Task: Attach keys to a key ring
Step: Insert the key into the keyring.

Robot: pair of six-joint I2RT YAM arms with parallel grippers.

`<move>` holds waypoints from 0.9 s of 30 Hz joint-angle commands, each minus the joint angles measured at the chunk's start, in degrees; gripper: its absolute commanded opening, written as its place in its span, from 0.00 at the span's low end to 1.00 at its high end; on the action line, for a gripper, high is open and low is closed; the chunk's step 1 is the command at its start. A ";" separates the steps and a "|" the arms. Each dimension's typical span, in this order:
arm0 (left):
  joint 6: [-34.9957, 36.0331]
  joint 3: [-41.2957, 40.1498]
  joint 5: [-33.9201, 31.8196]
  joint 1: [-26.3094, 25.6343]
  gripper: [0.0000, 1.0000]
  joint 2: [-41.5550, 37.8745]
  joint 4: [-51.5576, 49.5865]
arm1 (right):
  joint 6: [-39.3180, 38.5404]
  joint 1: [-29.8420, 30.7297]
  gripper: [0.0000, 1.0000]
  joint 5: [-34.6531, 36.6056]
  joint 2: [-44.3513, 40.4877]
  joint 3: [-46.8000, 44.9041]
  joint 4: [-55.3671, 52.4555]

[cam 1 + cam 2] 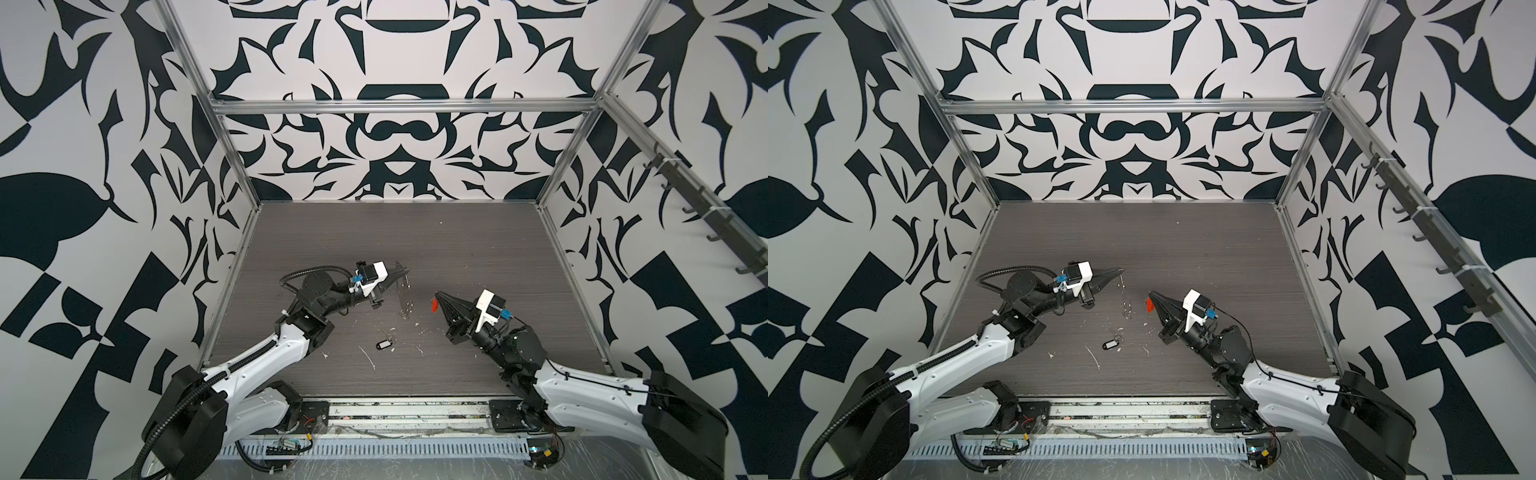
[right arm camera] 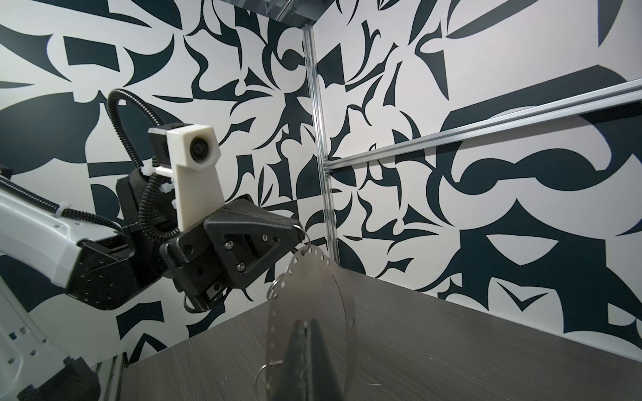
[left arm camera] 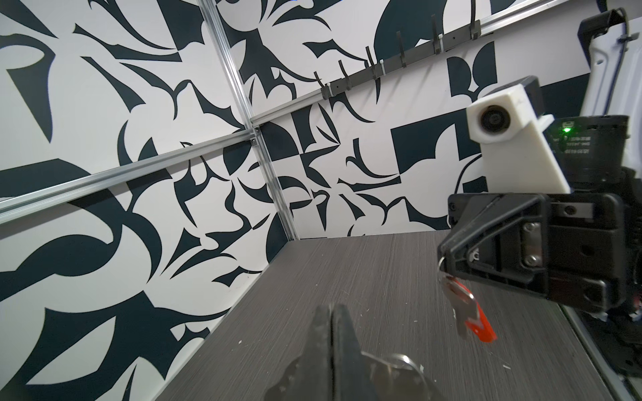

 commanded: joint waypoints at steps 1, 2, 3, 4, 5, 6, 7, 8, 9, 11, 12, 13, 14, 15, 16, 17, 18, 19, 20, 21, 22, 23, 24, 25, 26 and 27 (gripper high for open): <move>-0.79 0.41 0.99 -0.32 0.00 -0.41 3.08 | -0.20 0.03 0.00 2.12 -1.97 3.21 -0.81; -0.81 0.43 0.85 -0.43 0.00 -0.59 3.03 | -1.07 -0.01 0.00 2.70 -2.83 3.88 -2.76; -0.88 0.35 0.78 -0.51 0.00 -0.89 3.02 | -1.79 -0.03 0.00 3.36 -3.62 4.90 -5.15; -0.87 0.24 0.78 -0.71 0.00 -1.07 3.07 | -2.57 0.02 0.00 4.25 -4.57 6.31 -8.69; -0.67 0.01 0.62 -0.97 0.00 -1.42 3.11 | -3.35 0.02 0.00 4.70 -5.32 7.62 -11.75; -0.21 -0.23 0.29 -1.36 0.00 -1.75 3.11 | -3.96 0.03 0.00 4.65 -5.79 8.34 -13.14; 0.47 -0.55 -0.30 -1.84 0.00 -2.20 3.10 | -4.54 -0.03 0.00 4.17 -6.07 8.60 -13.34; 0.90 -0.73 -0.87 -2.19 0.00 -2.59 3.02 | -4.87 0.01 0.00 3.85 -6.12 8.52 -12.58; 1.10 -0.98 -1.19 -2.43 0.00 -3.02 3.02 | -4.89 0.04 0.00 3.88 -6.23 8.43 -12.00; 1.54 -1.25 -1.29 -2.83 0.00 -3.80 2.50 | -4.55 0.01 0.00 4.29 -6.55 8.73 -12.32; 1.83 -1.35 -1.31 -3.08 0.00 -4.02 2.34 | -4.47 -0.03 0.00 4.21 -6.54 8.91 -12.58; 2.27 -1.61 -1.32 -3.40 0.00 -4.23 2.35 | -4.30 -0.03 0.00 3.90 -6.34 8.99 -12.51; 2.66 -1.68 -1.42 -3.67 0.00 -4.30 2.32 | -4.01 -0.02 0.00 3.29 -6.00 9.17 -12.25; 2.82 -1.69 -1.47 -3.87 0.00 -4.29 2.27 | -3.84 0.02 0.00 2.79 -5.66 9.35 -12.17; 2.97 -1.64 -1.39 -4.11 0.00 -4.29 2.14 | -3.68 0.02 0.00 2.24 -5.36 9.54 -12.18; 3.28 -1.63 -1.31 -4.32 0.00 -4.33 1.99 | -3.48 -0.01 0.00 1.75 -5.08 9.72 -12.16; 3.58 -1.79 -1.34 -4.66 0.00 -4.37 1.80 | -3.24 0.04 0.00 1.64 -4.77 9.83 -12.23; 3.99 -1.79 -1.54 -4.84 0.00 -4.38 1.41 | -3.11 -0.03 0.00 1.80 -4.42 10.00 -12.32; 4.30 -1.80 -1.87 -5.10 0.00 -4.49 1.11 | -2.82 0.00 0.00 1.90 -4.20 10.01 -12.36; 4.56 -1.65 -2.21 -5.28 0.00 -4.45 0.96 | -2.78 0.00 0.00 2.05 -3.95 10.01 -12.37; 4.75 -1.41 -2.60 -5.46 0.00 -4.48 0.46 | -2.76 -0.02 0.00 2.28 -3.84 9.94 -12.46; 4.99 -1.19 -2.41 -5.56 0.00 -4.59 -0.23 | -2.60 -0.02 0.00 2.50 -3.88 9.76 -12.70; 5.27 -1.10 -2.33 -5.76 0.00 -4.56 -0.55 | -2.47 -0.01 0.00 2.74 -4.07 9.54 -13.19; 5.81 -1.14 -2.40 -6.03 0.00 -4.50 -0.57 | -2.31 0.02 0.00 3.30 -4.49 9.17 -13.72; 6.51 -1.32 -2.82 -6.55 0.00 -4.42 -0.63 | -2.05 0.00 0.00 3.79 -4.97 8.48 -13.64; 7.50 -1.28 -3.23 -7.11 0.00 -4.31 -0.96 | -1.87 0.01 0.00 4.12 -5.44 7.78 -13.25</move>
